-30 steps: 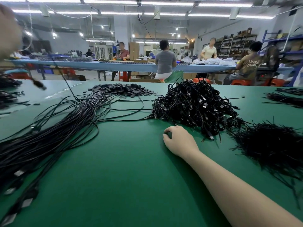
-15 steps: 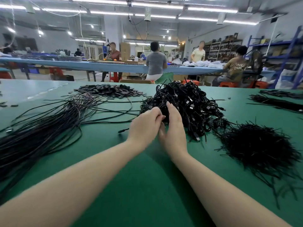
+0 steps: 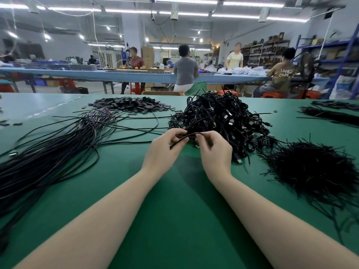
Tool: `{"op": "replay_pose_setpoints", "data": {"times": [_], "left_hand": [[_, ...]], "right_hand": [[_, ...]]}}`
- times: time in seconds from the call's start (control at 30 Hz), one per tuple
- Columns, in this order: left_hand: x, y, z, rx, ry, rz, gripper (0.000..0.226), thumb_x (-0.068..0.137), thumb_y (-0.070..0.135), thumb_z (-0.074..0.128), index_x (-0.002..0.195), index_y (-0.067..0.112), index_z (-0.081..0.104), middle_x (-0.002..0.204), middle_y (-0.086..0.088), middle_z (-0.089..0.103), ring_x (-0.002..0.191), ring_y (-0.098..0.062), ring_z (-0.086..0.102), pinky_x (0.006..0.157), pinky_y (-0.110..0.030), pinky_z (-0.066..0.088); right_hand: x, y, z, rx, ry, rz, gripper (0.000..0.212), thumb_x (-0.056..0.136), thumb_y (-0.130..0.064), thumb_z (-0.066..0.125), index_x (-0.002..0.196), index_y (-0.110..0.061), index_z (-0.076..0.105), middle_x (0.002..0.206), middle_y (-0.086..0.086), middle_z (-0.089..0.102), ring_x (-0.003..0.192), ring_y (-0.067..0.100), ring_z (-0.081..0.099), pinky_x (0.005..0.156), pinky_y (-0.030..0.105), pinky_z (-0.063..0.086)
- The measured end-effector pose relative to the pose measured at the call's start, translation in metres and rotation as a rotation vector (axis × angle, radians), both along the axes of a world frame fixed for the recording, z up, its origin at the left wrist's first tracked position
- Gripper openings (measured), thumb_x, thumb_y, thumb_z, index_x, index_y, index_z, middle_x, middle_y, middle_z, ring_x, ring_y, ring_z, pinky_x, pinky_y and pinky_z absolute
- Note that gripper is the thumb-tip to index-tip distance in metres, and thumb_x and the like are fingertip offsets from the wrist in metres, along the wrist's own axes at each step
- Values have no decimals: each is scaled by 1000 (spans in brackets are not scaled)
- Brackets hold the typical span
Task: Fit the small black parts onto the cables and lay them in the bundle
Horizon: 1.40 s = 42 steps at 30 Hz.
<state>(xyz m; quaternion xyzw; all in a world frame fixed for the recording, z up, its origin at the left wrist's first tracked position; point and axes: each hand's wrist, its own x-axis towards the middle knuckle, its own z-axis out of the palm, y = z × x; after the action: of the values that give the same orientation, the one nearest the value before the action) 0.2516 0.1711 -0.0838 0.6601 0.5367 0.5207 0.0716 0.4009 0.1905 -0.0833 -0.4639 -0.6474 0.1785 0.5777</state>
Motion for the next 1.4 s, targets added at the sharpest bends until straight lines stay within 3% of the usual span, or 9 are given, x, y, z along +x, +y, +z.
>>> {"op": "replay_pose_setpoints", "data": {"times": [0.2,0.33,0.5,0.8,0.97,1.1,1.17,1.27,1.4], "left_hand": [[-6,-8,3,-237,-277,-191,12,75,32,81,69,25,72,53,10,55,46,-5,42,46,-16,34],[-5,-13,12,-391,-623,-252,27,59,40,84,73,20,71,62,4,63,46,-5,51,41,-16,40],[-16,-11,29,-330,-1183,-341,29,71,47,75,87,23,71,80,5,72,57,-7,63,45,-19,48],[-53,-11,68,-249,-1410,-397,37,101,32,41,69,23,59,56,10,59,50,-6,59,49,-15,47],[-68,-32,90,-614,-1055,-833,51,95,48,45,51,24,52,41,10,46,37,1,42,40,-13,25],[-36,-32,75,-1075,-194,-563,57,97,52,34,75,19,75,78,1,74,68,-10,68,58,-19,47],[-19,-26,64,-1101,-86,-422,57,102,50,24,95,19,71,97,2,73,90,-10,68,75,-22,48],[-14,-14,63,-744,-527,-244,51,103,47,23,99,17,64,98,-2,69,95,-16,64,88,-30,47],[-45,-21,97,-315,-1193,-549,53,104,41,27,93,15,72,80,1,73,68,-11,68,55,-20,51]], "right_hand": [[19,10,6,-92,437,-251,15,100,-28,46,87,-22,48,87,-7,65,67,7,57,57,21,44],[27,10,5,-56,386,-258,14,99,-28,48,87,-22,51,80,-9,66,61,3,56,53,17,42],[14,-1,3,51,82,47,10,96,-33,54,89,-31,61,63,-11,60,55,7,52,52,24,42],[-14,-19,-10,41,-604,489,21,95,-36,53,100,-28,72,65,-16,60,52,1,47,54,22,39],[-8,-5,-6,-95,-381,288,31,93,-42,55,74,-21,68,46,-14,49,43,4,38,47,24,30],[-7,-8,1,-27,-193,142,41,88,-43,62,58,-18,51,49,-8,43,49,5,37,51,24,32],[-10,-18,6,68,-237,174,39,94,-36,56,60,-18,47,50,-8,41,51,10,39,52,31,33],[-16,-33,7,202,-398,321,27,99,-26,46,83,-10,60,54,-11,40,50,11,41,52,35,34],[-25,-36,-3,117,-660,433,22,98,-27,47,97,-21,68,54,-18,41,48,6,36,57,26,25]]}}
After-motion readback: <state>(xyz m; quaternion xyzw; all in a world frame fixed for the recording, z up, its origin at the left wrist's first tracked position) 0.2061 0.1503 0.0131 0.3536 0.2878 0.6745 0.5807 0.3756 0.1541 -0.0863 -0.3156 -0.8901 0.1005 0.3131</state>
